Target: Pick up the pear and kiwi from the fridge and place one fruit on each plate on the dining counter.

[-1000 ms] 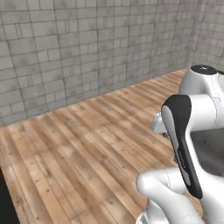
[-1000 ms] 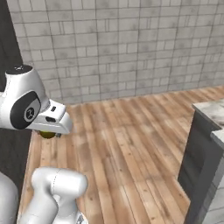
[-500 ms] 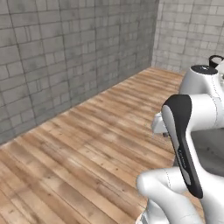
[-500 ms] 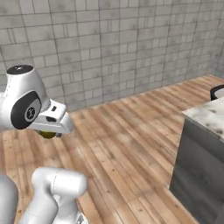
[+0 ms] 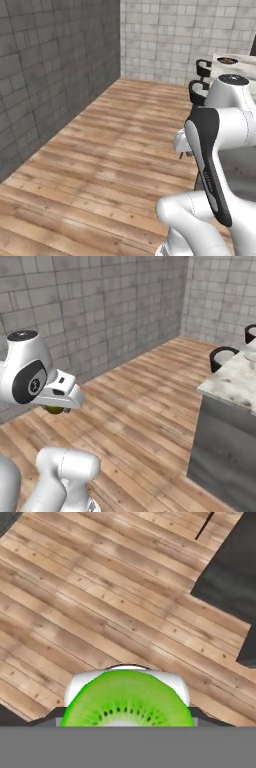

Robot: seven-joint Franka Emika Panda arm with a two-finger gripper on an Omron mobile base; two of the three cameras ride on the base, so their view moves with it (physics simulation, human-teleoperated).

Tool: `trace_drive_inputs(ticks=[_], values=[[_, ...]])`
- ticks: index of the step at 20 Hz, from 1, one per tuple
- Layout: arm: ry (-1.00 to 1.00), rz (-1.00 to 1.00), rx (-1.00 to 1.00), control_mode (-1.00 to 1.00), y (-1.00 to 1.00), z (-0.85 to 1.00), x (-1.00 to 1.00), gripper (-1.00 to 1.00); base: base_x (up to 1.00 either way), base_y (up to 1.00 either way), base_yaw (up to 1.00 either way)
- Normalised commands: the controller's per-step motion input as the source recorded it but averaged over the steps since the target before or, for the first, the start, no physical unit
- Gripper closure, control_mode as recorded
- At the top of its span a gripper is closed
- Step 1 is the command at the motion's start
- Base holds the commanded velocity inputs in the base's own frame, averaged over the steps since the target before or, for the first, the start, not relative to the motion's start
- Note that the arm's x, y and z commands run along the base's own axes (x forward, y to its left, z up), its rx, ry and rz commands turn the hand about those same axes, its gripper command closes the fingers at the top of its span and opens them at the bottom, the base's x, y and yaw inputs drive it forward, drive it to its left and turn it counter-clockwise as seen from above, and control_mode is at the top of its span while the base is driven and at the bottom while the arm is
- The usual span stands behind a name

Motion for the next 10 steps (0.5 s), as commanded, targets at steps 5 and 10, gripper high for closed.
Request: trace_drive_inputs(ticks=[5, 10], values=[[0.00, 0.00, 0.00, 1.00, 0.00, 0.00, 0.00, 1.00, 1.00, 0.89, -0.52], [0.00, 0.00, 0.00, 1.00, 0.00, 0.00, 0.00, 1.00, 1.00, 0.90, -0.52]])
